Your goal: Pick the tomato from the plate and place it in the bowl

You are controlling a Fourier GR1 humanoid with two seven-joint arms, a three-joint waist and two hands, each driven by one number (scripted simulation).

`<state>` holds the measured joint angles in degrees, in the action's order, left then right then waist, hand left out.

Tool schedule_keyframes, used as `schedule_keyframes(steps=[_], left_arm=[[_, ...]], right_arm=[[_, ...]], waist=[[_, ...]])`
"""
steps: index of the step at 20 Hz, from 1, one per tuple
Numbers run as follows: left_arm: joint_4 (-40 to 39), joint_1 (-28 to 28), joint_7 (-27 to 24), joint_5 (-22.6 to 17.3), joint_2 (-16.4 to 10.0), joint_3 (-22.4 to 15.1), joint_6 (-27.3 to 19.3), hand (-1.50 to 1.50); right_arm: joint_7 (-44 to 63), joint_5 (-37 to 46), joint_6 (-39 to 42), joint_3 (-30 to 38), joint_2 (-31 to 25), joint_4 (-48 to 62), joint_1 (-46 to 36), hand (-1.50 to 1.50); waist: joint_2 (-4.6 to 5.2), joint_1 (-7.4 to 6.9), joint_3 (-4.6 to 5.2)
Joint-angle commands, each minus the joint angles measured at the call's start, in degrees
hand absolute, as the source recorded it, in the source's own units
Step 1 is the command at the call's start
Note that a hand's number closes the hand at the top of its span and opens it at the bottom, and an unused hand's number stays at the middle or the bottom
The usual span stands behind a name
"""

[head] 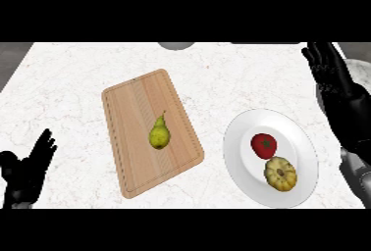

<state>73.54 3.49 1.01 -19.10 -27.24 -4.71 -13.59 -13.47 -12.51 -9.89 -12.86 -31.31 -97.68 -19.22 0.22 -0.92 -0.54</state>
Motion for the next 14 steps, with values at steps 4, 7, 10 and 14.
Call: schedule_keyframes(steps=[4,7,10,14], left_arm=[[9.0,-8.7,-4.0,-3.4,2.5,0.2,4.6,0.00],[11.2,-11.3,-4.8,-4.8,4.0,-0.1,5.6,0.00],[13.8,-14.6,-3.9,-8.5,5.5,0.4,8.4,0.00],[13.0,-11.1,-6.0,-7.9,5.8,0.7,11.0,0.00]], right_arm=[[8.2,-10.5,11.1,-4.8,3.9,9.7,0.1,-1.50],[9.9,10.5,9.2,-8.0,-13.0,13.0,-0.5,-1.50],[12.8,0.6,7.0,-4.5,-1.3,26.8,-0.7,-1.50],[0.7,5.2,11.0,-1.9,1.4,42.3,-10.6,-1.50]], waist=[[0.43,-1.55,0.50],[-0.66,0.46,2.11],[0.64,-1.22,0.47],[0.25,-0.74,0.48]])
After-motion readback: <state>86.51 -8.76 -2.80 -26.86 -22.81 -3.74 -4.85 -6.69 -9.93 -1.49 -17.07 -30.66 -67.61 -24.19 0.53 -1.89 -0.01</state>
